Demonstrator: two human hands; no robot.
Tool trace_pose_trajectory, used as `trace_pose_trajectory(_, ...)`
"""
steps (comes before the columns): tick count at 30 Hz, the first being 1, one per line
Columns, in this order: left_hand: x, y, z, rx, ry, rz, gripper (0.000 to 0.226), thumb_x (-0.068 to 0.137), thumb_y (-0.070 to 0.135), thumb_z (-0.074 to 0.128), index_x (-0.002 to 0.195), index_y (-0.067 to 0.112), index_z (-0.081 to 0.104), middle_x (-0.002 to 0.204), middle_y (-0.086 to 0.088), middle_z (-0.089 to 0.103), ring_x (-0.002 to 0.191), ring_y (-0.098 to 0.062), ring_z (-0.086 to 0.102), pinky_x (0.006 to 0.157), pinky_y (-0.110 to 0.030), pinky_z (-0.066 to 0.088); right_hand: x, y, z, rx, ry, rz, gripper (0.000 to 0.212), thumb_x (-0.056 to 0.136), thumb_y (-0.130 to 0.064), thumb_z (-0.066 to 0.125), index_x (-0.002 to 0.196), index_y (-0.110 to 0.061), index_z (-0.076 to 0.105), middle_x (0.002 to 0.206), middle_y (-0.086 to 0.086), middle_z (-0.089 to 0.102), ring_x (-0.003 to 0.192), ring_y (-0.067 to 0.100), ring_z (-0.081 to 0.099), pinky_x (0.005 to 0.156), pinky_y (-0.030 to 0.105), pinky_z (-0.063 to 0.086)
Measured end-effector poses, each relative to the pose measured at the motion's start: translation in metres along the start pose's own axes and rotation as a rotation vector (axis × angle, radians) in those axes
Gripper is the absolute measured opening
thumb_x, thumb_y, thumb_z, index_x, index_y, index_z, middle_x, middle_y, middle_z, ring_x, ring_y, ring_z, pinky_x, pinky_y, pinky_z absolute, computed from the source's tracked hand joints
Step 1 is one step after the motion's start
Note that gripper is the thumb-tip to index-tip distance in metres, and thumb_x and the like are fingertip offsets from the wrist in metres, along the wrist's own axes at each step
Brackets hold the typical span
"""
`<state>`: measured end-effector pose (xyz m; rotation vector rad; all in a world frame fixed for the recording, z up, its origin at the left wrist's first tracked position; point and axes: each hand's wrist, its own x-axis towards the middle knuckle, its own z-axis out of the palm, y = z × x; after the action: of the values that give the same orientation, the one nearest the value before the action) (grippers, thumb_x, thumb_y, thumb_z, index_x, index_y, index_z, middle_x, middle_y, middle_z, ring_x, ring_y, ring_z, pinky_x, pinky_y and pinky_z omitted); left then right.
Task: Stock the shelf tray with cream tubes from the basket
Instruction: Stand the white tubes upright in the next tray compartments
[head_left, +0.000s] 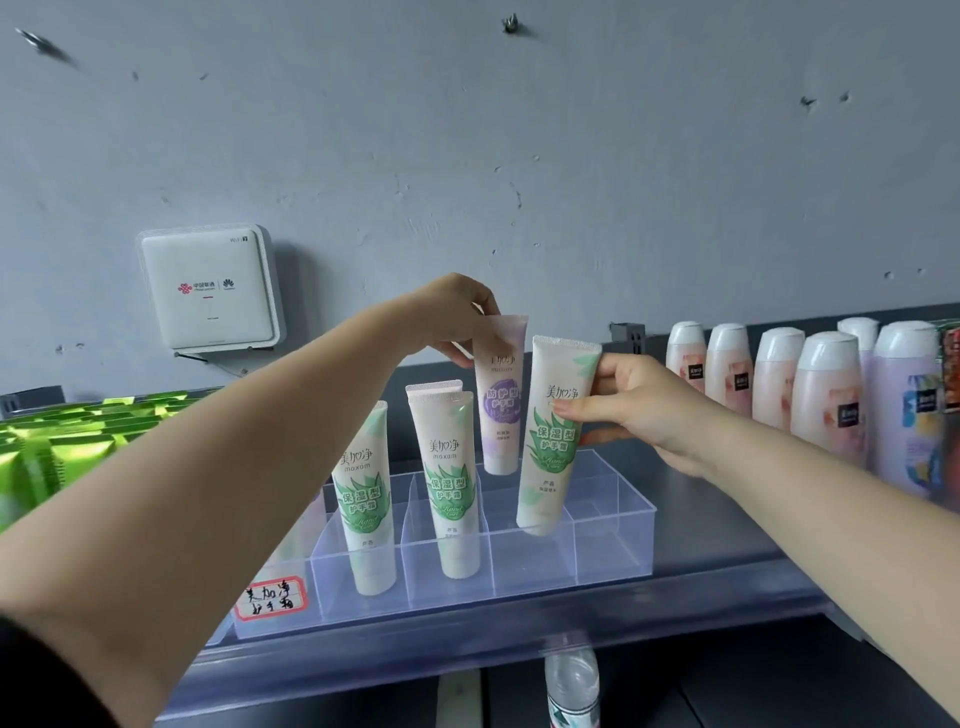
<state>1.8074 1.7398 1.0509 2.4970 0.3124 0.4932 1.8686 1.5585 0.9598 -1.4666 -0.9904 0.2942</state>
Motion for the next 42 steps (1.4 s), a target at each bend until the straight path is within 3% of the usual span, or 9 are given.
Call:
trace_pose_trajectory(3,0.002,-0.003,0.0,0.116,-0.05,0.01,0.024,0.071,0.007,0.079,0.073,0.011,0.056,0.081,-0.008,0.065,0.061,-0.014,0.06,0.072,-0.028,0.056,0.0,0.0,0.004,-0.038,-0.034,-0.003,0.021,0.078,0.001,0.07,0.093,-0.013,0.066,0.089,0.003,0.074,0.081,0.016,0.071,0.071,0.03,0.06)
trace_pose_trajectory(8,0.008,-0.009,0.005,0.254,-0.072,0.009,0.025,0.071,0.016,0.08,0.07,0.016,0.055,0.072,-0.001,0.065,0.037,0.004,0.053,0.056,-0.018,0.047,-0.001,0.004,0.012,-0.173,-0.09,-0.011,0.029,0.075,0.002,0.073,0.096,-0.017,0.067,0.091,0.002,0.074,0.085,0.015,0.07,0.077,0.031,0.059)
trace_pose_trajectory(12,0.011,-0.016,0.012,0.272,-0.099,-0.008,0.028,0.069,0.018,0.083,0.067,0.016,0.055,0.062,0.0,0.061,0.05,-0.006,0.057,0.058,-0.015,0.046,-0.002,0.01,0.017,-0.195,-0.089,-0.021,0.031,0.073,0.002,0.075,0.093,-0.021,0.068,0.089,-0.002,0.074,0.086,0.013,0.071,0.077,0.03,0.059)
trace_pose_trajectory(16,0.012,-0.02,0.016,0.358,-0.128,-0.005,0.025,0.072,0.013,0.077,0.064,0.017,0.054,0.066,-0.001,0.057,0.058,-0.01,0.049,0.057,-0.017,0.04,-0.003,0.01,0.016,-0.198,-0.087,-0.021,0.031,0.073,0.002,0.075,0.093,-0.022,0.067,0.086,-0.006,0.074,0.082,0.008,0.071,0.071,0.023,0.058)
trace_pose_trajectory(23,0.015,-0.026,0.022,0.442,-0.142,-0.02,0.023,0.073,0.013,0.074,0.064,0.02,0.055,0.062,0.003,0.054,0.059,-0.011,0.048,0.06,-0.022,0.037,-0.004,0.011,0.021,-0.242,-0.083,-0.004,0.029,0.074,0.001,0.075,0.087,-0.024,0.065,0.085,-0.007,0.072,0.087,0.012,0.07,0.078,0.029,0.058)
trace_pose_trajectory(29,0.01,-0.029,0.021,0.463,-0.131,-0.034,0.017,0.074,0.022,0.075,0.086,0.019,0.064,0.086,0.003,0.061,0.083,-0.017,0.054,0.069,-0.023,0.042,-0.006,0.008,0.022,-0.326,-0.052,0.018,0.028,0.073,0.0,0.075,0.092,-0.018,0.065,0.091,-0.002,0.073,0.088,0.014,0.07,0.084,0.034,0.056)
trace_pose_trajectory(34,0.003,-0.026,0.02,0.439,-0.131,-0.037,0.023,0.075,0.021,0.074,0.097,0.017,0.067,0.096,0.001,0.061,0.089,-0.017,0.054,0.077,-0.026,0.043,-0.009,-0.001,0.021,-0.471,0.013,0.01,0.035,0.07,-0.008,0.08,0.101,-0.008,0.065,0.096,0.004,0.073,0.089,0.017,0.07,0.09,0.039,0.054)
trace_pose_trajectory(37,-0.003,-0.019,0.016,0.374,-0.092,-0.02,0.025,0.077,0.024,0.073,0.099,0.016,0.066,0.096,-0.001,0.06,0.086,-0.017,0.054,0.073,-0.025,0.045,-0.018,-0.011,0.018,-0.546,0.063,-0.021,0.035,0.067,-0.013,0.083,0.096,-0.014,0.063,0.091,0.0,0.071,0.085,0.015,0.069,0.088,0.034,0.055)
trace_pose_trajectory(42,-0.019,-0.003,0.003,0.199,0.046,0.03,0.04,0.082,0.026,0.07,0.118,0.014,0.057,0.116,-0.009,0.064,0.088,-0.019,0.055,0.068,-0.027,0.046,-0.042,-0.023,0.006,-0.702,0.283,-0.07,0.051,0.072,-0.023,0.08,0.116,-0.01,0.056,0.104,0.002,0.063,0.095,0.016,0.064,0.081,0.02,0.045)
